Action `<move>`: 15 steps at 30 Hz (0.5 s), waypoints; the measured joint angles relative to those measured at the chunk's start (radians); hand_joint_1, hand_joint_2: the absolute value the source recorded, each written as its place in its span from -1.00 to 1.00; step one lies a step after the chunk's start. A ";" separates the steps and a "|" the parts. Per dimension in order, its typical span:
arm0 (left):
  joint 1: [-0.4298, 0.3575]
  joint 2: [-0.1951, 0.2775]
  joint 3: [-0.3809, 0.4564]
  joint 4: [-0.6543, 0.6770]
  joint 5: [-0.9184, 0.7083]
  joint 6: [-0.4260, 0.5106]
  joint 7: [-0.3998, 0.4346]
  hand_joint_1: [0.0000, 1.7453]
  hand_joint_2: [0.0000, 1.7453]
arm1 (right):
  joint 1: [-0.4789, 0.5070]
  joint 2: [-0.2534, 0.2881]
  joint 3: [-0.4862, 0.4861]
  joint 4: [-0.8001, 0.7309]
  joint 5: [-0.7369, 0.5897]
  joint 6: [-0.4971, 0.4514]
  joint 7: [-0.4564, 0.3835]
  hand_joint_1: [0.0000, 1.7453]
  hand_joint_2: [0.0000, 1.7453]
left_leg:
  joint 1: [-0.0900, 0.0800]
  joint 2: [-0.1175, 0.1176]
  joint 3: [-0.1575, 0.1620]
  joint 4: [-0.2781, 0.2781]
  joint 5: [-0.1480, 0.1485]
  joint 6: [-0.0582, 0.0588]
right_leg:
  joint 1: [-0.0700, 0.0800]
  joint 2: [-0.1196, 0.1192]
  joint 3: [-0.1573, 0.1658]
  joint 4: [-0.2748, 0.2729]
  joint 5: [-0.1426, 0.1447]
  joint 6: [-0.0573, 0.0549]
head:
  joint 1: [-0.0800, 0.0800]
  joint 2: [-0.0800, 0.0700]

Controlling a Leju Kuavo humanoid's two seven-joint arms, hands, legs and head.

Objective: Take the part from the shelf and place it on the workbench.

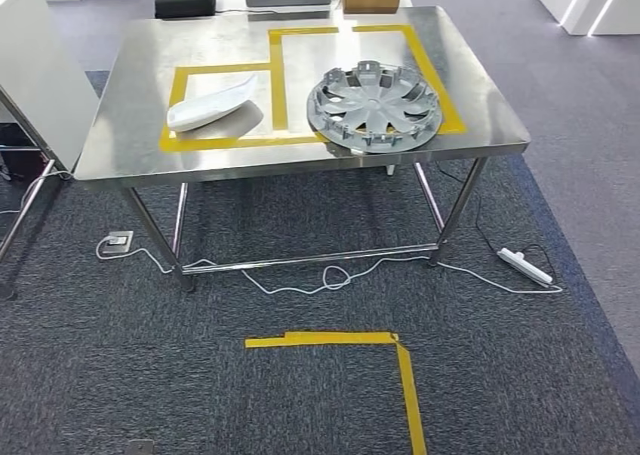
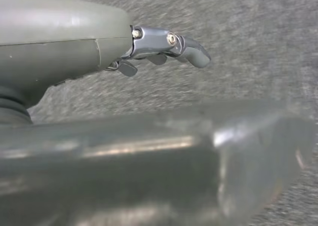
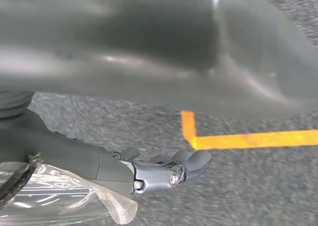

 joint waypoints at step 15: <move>0.012 -0.007 0.021 0.004 0.036 -0.020 0.003 -1.00 -1.00 | -0.004 -0.009 0.000 0.000 0.013 0.029 -0.031 -1.00 -1.00 | -0.004 -0.006 -0.176 0.103 0.034 -0.053 | 0.002 -0.022 0.222 -0.182 0.014 -0.054 | -0.004 0.000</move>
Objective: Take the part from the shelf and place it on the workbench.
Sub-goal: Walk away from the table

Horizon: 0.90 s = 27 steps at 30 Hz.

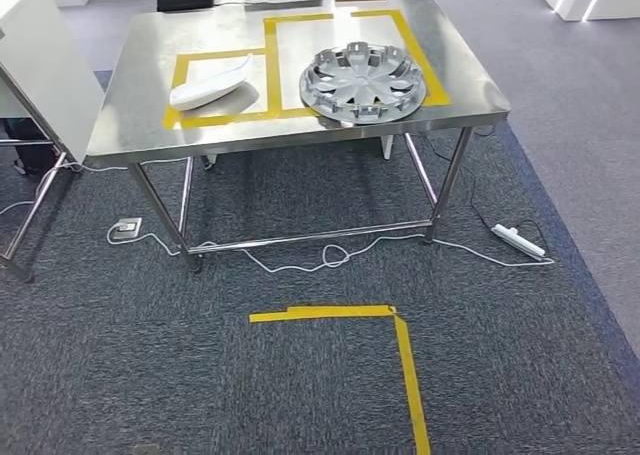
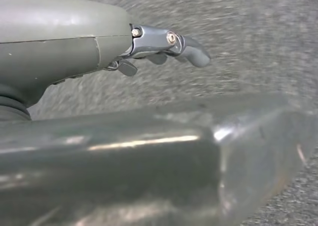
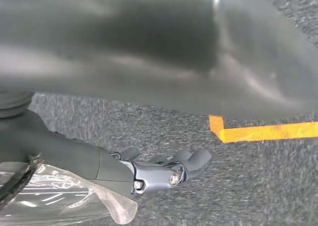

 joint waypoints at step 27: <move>0.009 -0.004 0.067 0.000 0.019 -0.082 -0.093 -1.00 -1.00 | -0.009 -0.034 -0.009 -0.001 -0.026 0.038 -0.081 -1.00 -1.00 | -0.001 -0.114 0.111 -0.082 0.010 0.024 | -0.003 0.086 -0.075 0.049 0.028 0.019 | -0.003 0.000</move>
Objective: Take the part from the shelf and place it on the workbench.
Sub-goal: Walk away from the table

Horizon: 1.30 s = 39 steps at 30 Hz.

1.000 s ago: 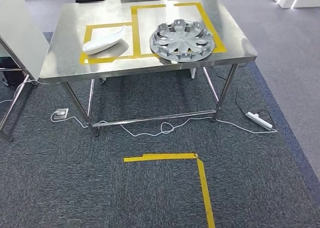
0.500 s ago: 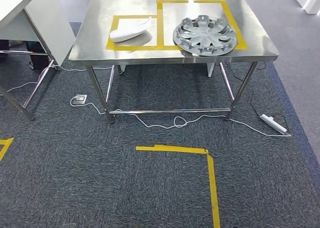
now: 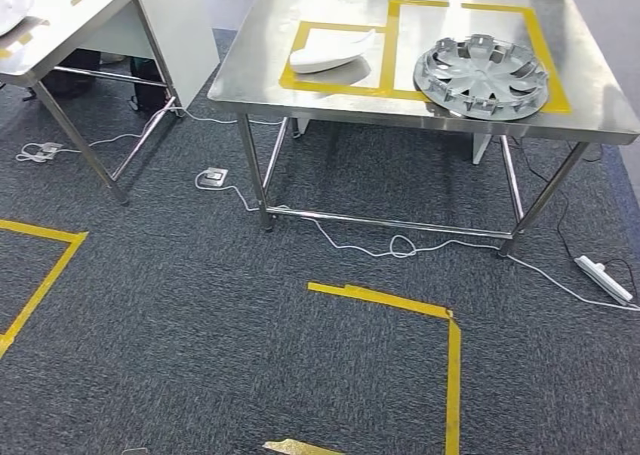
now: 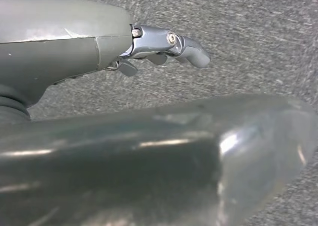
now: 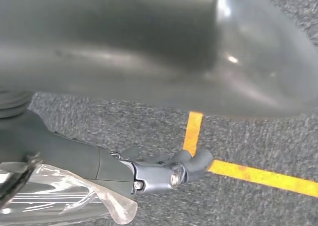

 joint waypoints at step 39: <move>0.008 0.015 0.048 0.000 -0.041 0.022 0.013 -1.00 -1.00 | 0.002 0.004 0.006 0.006 0.034 -0.018 0.047 -1.00 -1.00 | 0.007 0.102 -0.140 0.300 -0.131 -0.024 | -0.001 -0.108 -0.017 0.028 -0.016 -0.009 | -0.021 0.000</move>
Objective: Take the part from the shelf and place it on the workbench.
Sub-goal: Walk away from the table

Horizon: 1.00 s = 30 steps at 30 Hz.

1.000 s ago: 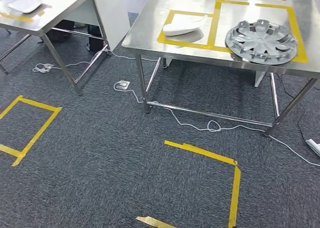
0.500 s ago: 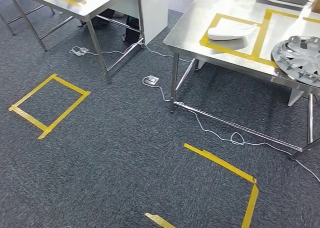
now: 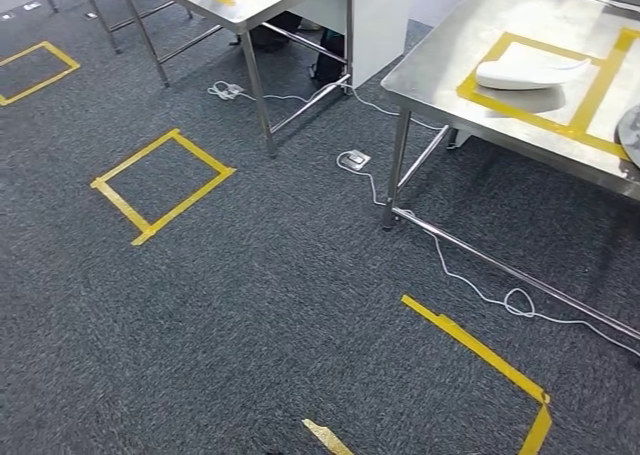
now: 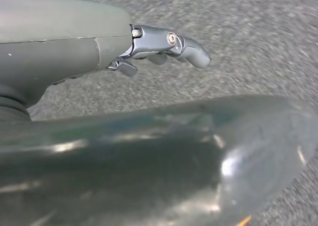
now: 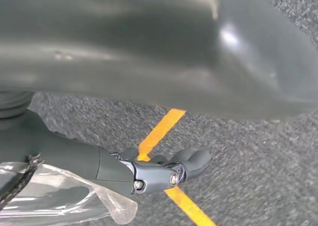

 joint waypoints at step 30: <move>-0.005 -0.004 0.004 0.002 -0.034 -0.004 -0.009 -1.00 -1.00 | -0.003 0.000 0.000 0.001 -0.010 0.001 0.001 -1.00 -1.00 | -0.002 -0.003 -0.013 0.007 -0.009 -0.001 | -0.003 0.010 0.000 -0.006 0.002 -0.006 | -0.004 0.000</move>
